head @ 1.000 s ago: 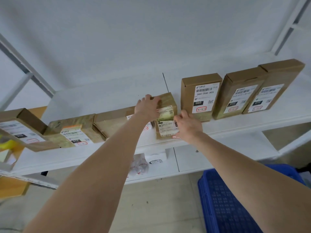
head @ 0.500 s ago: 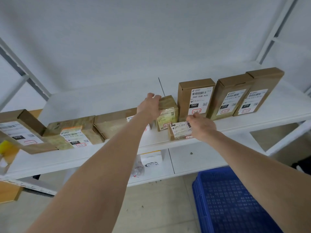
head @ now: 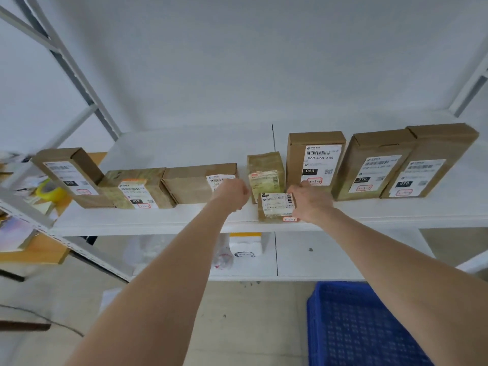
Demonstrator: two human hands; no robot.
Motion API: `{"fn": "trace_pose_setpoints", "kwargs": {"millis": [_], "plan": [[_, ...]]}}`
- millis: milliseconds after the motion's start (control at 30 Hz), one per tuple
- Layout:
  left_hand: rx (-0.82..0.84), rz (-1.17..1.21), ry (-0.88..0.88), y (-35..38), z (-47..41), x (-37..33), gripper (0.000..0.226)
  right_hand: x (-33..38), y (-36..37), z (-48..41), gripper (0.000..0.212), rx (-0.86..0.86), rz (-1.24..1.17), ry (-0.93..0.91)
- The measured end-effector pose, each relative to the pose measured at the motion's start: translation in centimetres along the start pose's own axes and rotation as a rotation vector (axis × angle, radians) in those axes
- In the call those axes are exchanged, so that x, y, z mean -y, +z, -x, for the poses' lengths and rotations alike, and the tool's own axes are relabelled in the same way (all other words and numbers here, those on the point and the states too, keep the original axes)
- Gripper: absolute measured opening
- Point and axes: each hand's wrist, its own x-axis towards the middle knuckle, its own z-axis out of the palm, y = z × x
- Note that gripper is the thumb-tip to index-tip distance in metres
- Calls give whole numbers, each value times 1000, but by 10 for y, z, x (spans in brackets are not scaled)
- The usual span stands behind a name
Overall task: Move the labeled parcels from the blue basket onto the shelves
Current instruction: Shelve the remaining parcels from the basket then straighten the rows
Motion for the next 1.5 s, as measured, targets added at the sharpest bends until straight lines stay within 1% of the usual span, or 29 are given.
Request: {"fn": "trace_pose_setpoints", "kwargs": {"millis": [67,167,233,333,467,567,633,733,967,1067,1133,1167,1233,1267,1367,1400,1433,1467,1500], "plan": [[61,-22,-53,12,8,0,38,-5,3,1,51,-6,-9,-46],[97,14,11,31,20,-8,69,-3,3,1,53,0,-49,-131],[83,-31,31,40,24,-10,77,3,4,0,52,17,-67,-197],[17,-75,-9,44,26,-4,67,11,9,-4,56,38,-138,-231],[-19,-25,-26,33,27,3,62,14,13,-9,63,31,-168,-249],[-43,7,-22,25,23,4,59,15,10,-14,64,21,-182,-250],[-57,55,-28,20,19,6,60,17,10,-18,62,12,-237,-232],[-79,188,-62,16,14,9,60,20,8,-23,61,-29,-333,-195],[-137,254,-88,20,7,12,55,17,13,-23,46,-143,-465,-147],[-165,366,-145,20,11,10,54,16,14,-20,43,-174,-497,-122],[-146,455,-218,22,13,10,52,16,17,-19,40,-175,-497,-102],[-132,495,-245,24,14,10,43,17,18,-19,39,-172,-508,-94],[-131,515,-257,26,18,10,17,19,22,-18,35,-171,-541,-83],[-143,529,-254,28,18,11,15,20,24,-18,33,-176,-563,-80],[-192,602,-266,26,22,13,28,27,27,-17,24,-194,-616,-84],[-198,618,-280,24,25,14,26,29,28,-16,22,-197,-620,-85],[-193,626,-293,24,27,15,17,31,29,-16,20,-194,-623,-81],[-183,619,-298,23,29,16,16,33,31,-15,20,-191,-624,-78],[-174,610,-310,23,31,18,21,35,32,-16,20,-188,-626,-75]]}}
